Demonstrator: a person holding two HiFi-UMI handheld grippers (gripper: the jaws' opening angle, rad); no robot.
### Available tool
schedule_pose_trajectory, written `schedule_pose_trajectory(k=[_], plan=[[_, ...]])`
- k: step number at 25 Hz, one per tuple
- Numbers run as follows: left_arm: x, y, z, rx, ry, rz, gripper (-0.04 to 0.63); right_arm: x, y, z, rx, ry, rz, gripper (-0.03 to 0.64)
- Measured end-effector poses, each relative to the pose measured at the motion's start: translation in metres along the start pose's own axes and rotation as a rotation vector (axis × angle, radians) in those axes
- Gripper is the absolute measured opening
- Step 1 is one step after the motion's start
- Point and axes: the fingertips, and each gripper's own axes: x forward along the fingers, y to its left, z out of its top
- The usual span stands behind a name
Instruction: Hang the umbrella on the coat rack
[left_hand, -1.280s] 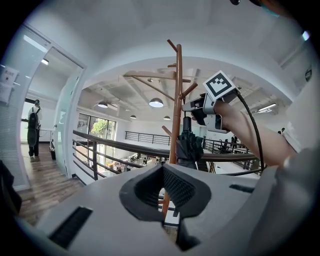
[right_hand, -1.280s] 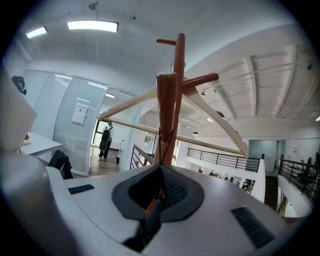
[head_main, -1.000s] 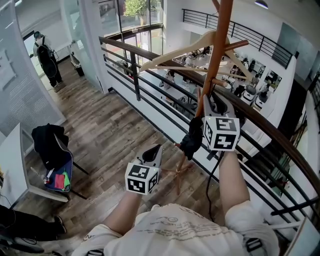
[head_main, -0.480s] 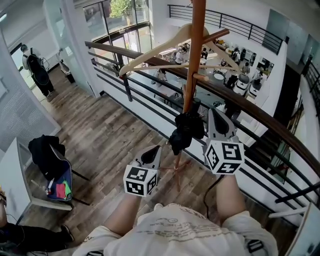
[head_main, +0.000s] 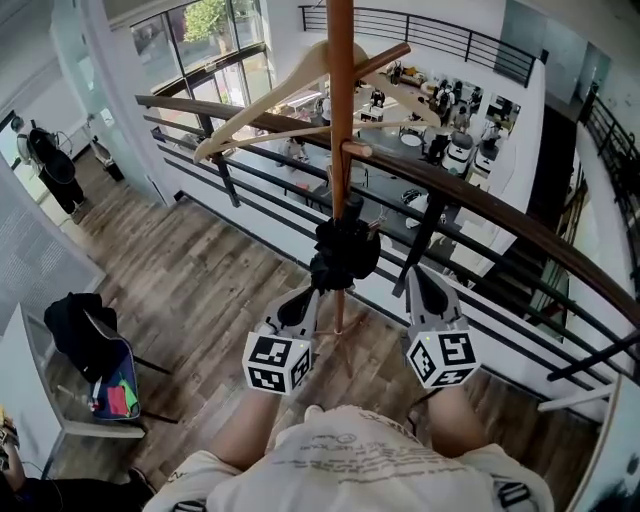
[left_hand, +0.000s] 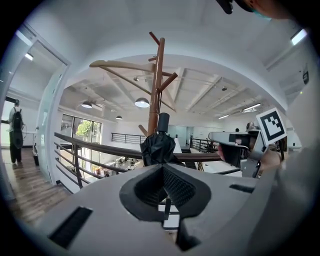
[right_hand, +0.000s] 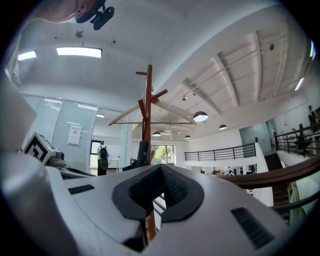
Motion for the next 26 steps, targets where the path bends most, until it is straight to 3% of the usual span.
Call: schedule_pose_trajectory(k=[6, 26], plan=[[0.008, -0.009, 0.0, 0.005, 0.008, -0.015, 0.005, -0.015, -0.006, -0.026, 0.021, 0.062, -0.015, 0.002], [0.008, -0.002, -0.009, -0.001, 0.028, -0.009, 0.005, -0.009, -0.001, -0.04, 0.017, 0.102, -0.03, 0.002]])
